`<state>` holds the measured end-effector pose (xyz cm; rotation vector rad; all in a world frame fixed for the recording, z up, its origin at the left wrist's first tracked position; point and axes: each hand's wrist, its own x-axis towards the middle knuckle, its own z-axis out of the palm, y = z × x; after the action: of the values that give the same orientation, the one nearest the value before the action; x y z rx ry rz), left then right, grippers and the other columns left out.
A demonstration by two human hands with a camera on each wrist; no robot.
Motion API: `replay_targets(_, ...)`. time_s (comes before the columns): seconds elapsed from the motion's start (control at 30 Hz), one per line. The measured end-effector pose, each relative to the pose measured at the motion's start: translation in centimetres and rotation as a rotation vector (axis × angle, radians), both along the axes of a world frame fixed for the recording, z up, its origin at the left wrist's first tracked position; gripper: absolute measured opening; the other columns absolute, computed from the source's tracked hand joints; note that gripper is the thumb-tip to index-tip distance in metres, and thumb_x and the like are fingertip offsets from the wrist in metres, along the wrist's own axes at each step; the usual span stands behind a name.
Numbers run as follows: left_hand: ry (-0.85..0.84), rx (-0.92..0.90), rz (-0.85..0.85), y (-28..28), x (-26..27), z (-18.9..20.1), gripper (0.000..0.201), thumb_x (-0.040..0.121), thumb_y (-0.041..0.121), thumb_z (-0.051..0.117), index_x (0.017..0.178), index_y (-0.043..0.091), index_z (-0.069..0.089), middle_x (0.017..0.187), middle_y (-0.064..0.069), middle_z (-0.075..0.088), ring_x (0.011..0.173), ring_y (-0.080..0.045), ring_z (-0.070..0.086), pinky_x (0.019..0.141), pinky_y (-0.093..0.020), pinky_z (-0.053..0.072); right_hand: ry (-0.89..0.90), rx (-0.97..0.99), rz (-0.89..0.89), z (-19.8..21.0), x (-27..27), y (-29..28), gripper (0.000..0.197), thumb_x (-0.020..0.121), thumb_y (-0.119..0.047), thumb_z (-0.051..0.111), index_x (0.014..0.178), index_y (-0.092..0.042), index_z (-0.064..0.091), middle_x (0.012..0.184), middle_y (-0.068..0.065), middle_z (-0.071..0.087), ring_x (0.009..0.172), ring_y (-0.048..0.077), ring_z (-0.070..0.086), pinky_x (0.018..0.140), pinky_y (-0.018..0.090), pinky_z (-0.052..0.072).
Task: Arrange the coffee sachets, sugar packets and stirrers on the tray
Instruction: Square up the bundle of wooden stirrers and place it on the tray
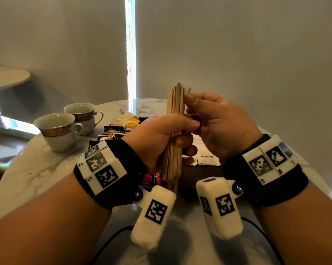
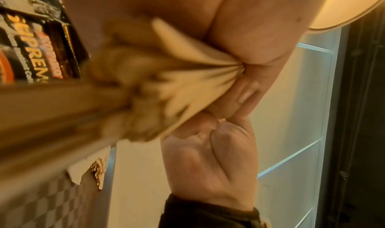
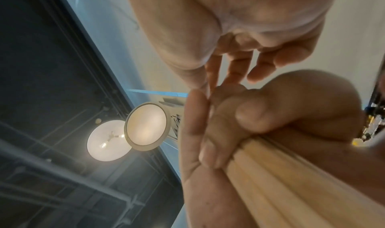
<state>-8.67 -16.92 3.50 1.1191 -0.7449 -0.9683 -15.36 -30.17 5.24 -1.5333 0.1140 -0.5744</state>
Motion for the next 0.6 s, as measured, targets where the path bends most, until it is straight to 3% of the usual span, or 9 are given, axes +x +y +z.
replay_targets(0.17,0.0,0.053,-0.048,0.0,0.2,-0.1,0.014,0.076,0.024,0.063,0.083,0.016,0.054,0.052,0.003,0.045,0.056,-0.018,0.056,0.081,-0.044,0.05,0.012,0.097,-0.015,0.0,0.1,-0.5,0.04,0.068,-0.037,0.073,0.099,-0.011,0.073,0.093,0.009,0.065,0.09,0.029,0.053,0.079,0.044,0.042)
replay_targets(0.27,-0.013,0.074,-0.041,-0.1,0.3,-0.2,0.014,0.077,0.023,0.064,0.085,0.015,0.054,0.053,0.002,0.044,0.056,-0.019,0.056,0.078,-0.042,0.05,-0.027,0.102,-0.085,0.4,-0.1,-0.7,0.024,0.079,-0.036,0.068,0.093,-0.017,0.074,0.083,0.0,0.067,0.081,0.02,0.057,0.065,0.033,0.044)
replay_targets(0.37,0.012,0.079,-0.018,-0.1,0.4,-0.2,0.017,0.079,0.019,0.067,0.089,0.015,0.054,0.053,0.002,0.043,0.056,-0.019,0.055,0.077,-0.043,0.05,-0.163,0.21,-0.251,1.1,-0.5,-1.3,0.013,0.096,-0.027,0.06,0.092,-0.02,0.07,0.082,0.0,0.068,0.069,0.015,0.061,0.056,0.029,0.044)
replay_targets(0.5,0.064,0.062,0.025,0.0,0.8,-0.2,0.011,0.092,0.018,0.059,0.088,0.016,0.048,0.054,0.002,0.041,0.052,-0.016,0.048,0.069,-0.04,0.053,-0.385,0.343,-0.403,2.3,-1.3,-2.9,0.012,0.099,-0.029,0.058,0.1,-0.019,0.065,0.077,0.0,0.067,0.058,0.013,0.056,0.049,0.027,0.04)
replay_targets(0.6,0.079,0.034,0.051,0.0,0.9,0.0,0.015,0.087,0.02,0.061,0.085,0.018,0.046,0.056,0.003,0.039,0.048,-0.013,0.043,0.058,-0.034,0.051,-0.328,0.305,-0.364,2.6,-1.6,-3.3,0.013,0.101,-0.027,0.056,0.102,-0.018,0.066,0.07,-0.003,0.064,0.054,0.009,0.051,0.049,0.025,0.039)
